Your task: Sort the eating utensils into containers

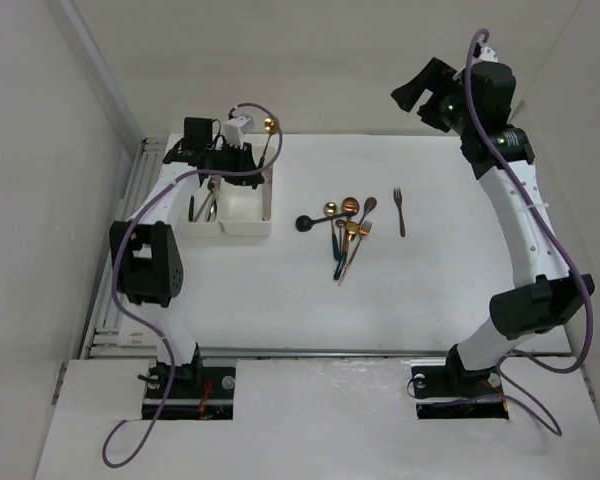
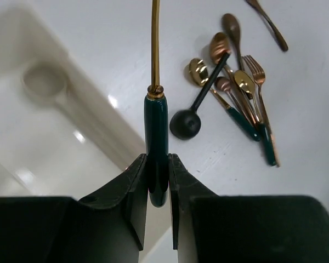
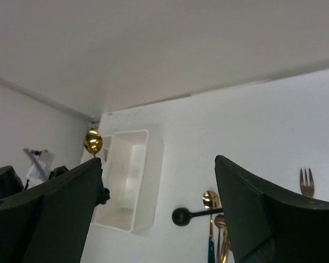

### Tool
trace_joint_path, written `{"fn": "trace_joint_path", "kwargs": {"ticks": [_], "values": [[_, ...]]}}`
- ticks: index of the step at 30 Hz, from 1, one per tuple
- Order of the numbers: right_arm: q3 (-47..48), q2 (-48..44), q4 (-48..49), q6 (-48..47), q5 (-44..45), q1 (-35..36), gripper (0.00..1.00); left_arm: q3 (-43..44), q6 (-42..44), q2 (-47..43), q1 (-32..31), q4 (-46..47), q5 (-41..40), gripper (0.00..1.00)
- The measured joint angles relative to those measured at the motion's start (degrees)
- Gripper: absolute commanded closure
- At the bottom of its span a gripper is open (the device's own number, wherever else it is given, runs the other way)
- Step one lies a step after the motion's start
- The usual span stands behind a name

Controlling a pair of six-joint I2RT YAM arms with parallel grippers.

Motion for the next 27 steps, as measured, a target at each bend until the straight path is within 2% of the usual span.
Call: {"fn": "trace_joint_path", "kwargs": {"ticks": [2,4,9,12,14,15,19,22,24,27], "values": [[-0.63,0.7,-1.53,-0.85,2.25,1.22,0.12,2.19,-9.64,5.55,2.38,-2.51,-1.05,1.0],[-2.67,1.49,-2.99,-1.44,3.91,1.31,0.12,3.3,-15.65,9.84,3.67,-4.33,-3.8,1.0],[-8.33,2.01,-6.51,-2.29,6.14,0.81,0.12,3.39,-21.99,13.11,3.85,-6.43,-12.68,1.0],[-8.9,2.01,-7.43,-2.8,6.97,0.79,0.1,4.46,-21.7,12.94,2.73,-5.73,-16.63,0.62],[-8.9,1.97,-7.5,-3.43,7.61,0.79,0.0,4.96,-21.42,12.94,2.1,-5.35,-18.23,0.45],[-8.9,1.97,-7.63,-3.89,8.04,0.79,0.0,5.07,-21.29,12.94,1.79,-5.33,-18.86,0.43],[-6.8,3.5,-11.87,-6.75,11.04,0.79,0.0,5.11,-21.05,12.94,1.03,-5.57,-21.03,0.42],[-2.71,8.13,-15.47,-9.64,13.94,0.79,0.0,5.11,-21.03,12.52,1.03,-6.49,-23.39,0.42],[-1.73,11.85,-17.2,-11.17,15.32,0.79,0.11,5.11,-20.46,11.56,1.01,-7.21,-25.53,0.41],[-2.8,17.92,-19.15,-12.61,15.74,0.79,0.19,6.38,-17.81,9.09,0.55,-8.44,-30.25,0.37]]}}
